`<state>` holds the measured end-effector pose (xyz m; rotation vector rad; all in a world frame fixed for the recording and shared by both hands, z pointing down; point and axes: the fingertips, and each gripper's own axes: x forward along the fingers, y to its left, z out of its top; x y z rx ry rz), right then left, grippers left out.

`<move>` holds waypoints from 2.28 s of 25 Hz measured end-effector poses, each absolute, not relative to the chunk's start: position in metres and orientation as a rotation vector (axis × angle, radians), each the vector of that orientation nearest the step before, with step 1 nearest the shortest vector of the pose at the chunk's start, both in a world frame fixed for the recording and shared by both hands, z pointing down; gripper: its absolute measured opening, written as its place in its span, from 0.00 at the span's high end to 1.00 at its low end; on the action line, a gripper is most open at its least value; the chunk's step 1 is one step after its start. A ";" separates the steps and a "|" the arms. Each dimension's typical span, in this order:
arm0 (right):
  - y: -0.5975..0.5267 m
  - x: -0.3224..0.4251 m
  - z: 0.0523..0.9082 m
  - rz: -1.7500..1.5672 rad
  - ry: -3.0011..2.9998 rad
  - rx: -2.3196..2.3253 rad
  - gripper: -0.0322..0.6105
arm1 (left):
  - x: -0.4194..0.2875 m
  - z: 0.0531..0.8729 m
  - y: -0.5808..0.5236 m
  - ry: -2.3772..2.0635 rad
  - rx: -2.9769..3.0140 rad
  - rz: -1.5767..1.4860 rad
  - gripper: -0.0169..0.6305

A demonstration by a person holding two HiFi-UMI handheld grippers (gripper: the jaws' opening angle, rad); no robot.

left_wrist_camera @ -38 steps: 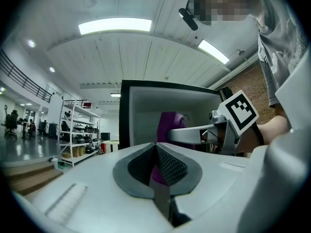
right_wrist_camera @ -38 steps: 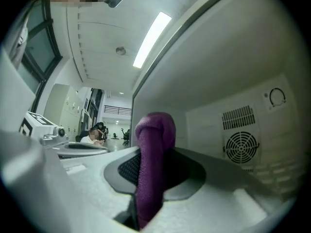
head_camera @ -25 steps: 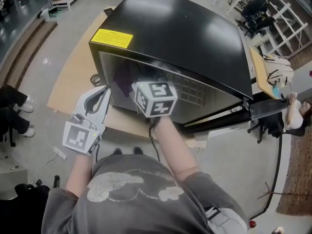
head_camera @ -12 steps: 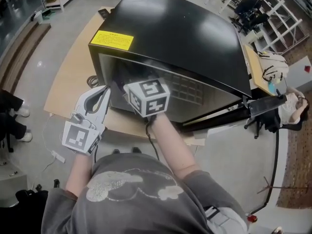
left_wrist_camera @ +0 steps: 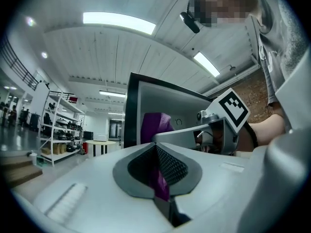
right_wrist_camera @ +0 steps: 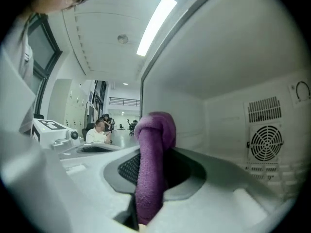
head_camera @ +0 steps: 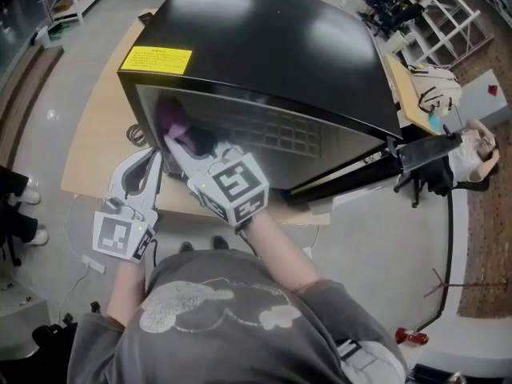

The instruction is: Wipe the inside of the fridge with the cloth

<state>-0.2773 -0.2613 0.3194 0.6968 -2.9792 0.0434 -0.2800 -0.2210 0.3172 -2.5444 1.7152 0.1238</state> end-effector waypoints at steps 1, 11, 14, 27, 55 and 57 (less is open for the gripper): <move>-0.263 -0.276 0.318 0.037 -2.969 0.720 0.83 | -0.279 0.318 -0.221 1.711 -2.552 0.115 0.95; -0.328 -0.260 0.332 0.099 -2.713 0.945 0.82 | -0.255 0.316 -0.229 1.594 -2.616 0.093 0.95; -0.329 -0.255 0.333 0.113 -2.694 0.968 0.82 | -0.248 0.316 -0.232 1.562 -2.638 0.078 0.95; -0.348 -0.134 0.341 0.181 -2.476 1.286 0.82 | -0.200 0.319 -0.240 1.362 -2.764 0.055 0.95; -0.340 0.005 0.312 0.251 -2.225 2.112 0.82 | -0.152 0.319 -0.247 1.120 -2.884 0.091 0.95; -0.328 0.008 0.313 0.249 -2.219 2.122 0.82 | -0.149 0.321 -0.245 1.103 -2.898 0.088 0.95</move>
